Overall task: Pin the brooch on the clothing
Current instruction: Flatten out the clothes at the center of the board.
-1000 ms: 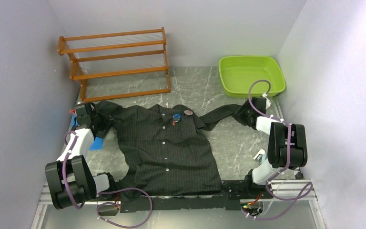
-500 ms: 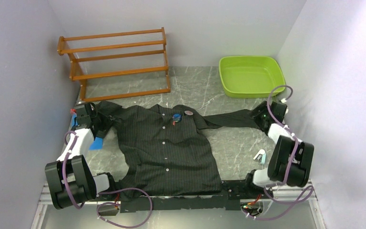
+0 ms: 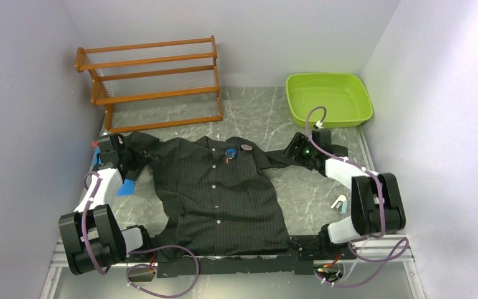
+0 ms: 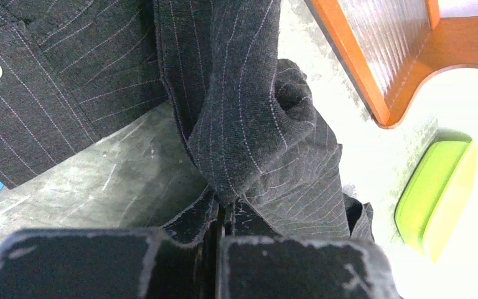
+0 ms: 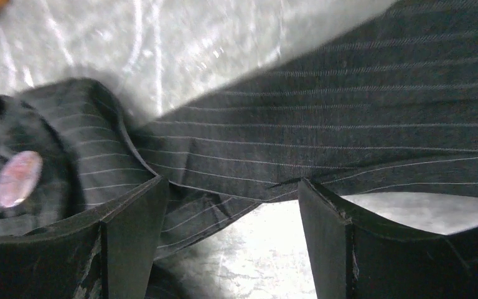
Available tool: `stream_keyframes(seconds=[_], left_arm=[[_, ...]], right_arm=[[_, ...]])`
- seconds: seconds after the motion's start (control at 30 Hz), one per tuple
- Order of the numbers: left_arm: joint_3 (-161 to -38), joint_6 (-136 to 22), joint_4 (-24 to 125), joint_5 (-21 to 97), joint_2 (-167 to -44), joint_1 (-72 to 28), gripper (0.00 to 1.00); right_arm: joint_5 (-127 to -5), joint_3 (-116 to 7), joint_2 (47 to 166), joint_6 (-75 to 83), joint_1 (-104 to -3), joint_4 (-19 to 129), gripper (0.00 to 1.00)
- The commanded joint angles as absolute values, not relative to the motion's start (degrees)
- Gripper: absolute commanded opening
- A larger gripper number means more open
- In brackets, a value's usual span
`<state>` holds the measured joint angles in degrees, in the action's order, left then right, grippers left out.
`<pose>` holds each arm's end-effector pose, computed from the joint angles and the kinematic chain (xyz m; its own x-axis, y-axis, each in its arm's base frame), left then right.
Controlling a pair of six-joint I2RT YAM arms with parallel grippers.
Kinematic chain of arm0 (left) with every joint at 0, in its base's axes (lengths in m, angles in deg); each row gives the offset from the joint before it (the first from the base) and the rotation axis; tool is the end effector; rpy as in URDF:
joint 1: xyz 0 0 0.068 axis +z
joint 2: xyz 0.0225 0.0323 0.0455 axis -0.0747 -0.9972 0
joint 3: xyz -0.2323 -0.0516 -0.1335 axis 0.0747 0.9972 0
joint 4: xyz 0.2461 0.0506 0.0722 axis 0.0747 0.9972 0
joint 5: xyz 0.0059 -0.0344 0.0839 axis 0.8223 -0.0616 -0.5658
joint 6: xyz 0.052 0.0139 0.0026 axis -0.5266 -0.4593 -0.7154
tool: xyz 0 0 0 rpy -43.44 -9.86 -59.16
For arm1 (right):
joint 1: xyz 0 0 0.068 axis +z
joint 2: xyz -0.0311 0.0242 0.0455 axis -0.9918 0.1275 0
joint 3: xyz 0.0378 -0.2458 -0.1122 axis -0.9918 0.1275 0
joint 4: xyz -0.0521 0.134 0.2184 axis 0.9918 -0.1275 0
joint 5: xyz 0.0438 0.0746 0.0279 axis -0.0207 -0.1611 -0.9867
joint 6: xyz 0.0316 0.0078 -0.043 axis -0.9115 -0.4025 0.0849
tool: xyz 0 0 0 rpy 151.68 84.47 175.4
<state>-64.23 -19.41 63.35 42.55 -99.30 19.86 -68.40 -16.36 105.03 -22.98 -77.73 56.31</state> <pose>0.2372 0.0581 0.2062 -0.3513 -0.8603 -0.3694 -0.5635 0.5094 -0.6504 0.2747 0.0298 0.1796 -0.6698 0.4892 -0.5586 0.1896 0.8400 0.5084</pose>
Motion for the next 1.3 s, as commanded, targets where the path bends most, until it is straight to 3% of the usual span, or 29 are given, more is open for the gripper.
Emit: stream_keyframes(seconds=[0.0, 0.13, 0.43, 0.67, 0.8, 0.97, 1.27], left_arm=[[-65.5, -21.3, 64.0, 44.5, -97.3, 20.1, 0.03], [-66.9, -22.4, 65.5, 43.3, -96.4, 20.1, 0.02], [-70.7, -23.7, 65.7, 44.0, -97.3, 20.2, 0.03], [-74.2, -24.3, 64.5, 47.9, -99.4, 20.2, 0.03], [-74.6, -25.0, 62.9, 52.7, -98.7, 20.2, 0.03], [-74.8, -25.9, 63.0, 56.3, -96.3, 20.2, 0.03], [-73.0, -27.4, 65.7, 58.3, -93.8, 20.2, 0.03]], right_arm=[[-69.1, -19.1, 112.2, -26.1, -76.8, 59.3, 0.79], [-68.1, -20.2, 116.3, -27.0, -79.6, 59.8, 0.81], [-76.5, -22.8, 124.4, -28.4, -97.9, 61.3, 0.81], [-83.1, -19.8, 119.0, -27.5, -99.0, 66.0, 0.82], [-86.1, -16.1, 110.2, -25.1, -94.8, 67.6, 0.85], [-79.8, -19.0, 101.4, -18.4, -80.4, 63.0, 0.94], [-72.6, -38.8, 119.7, -8.6, -66.7, 52.3, 0.89]])
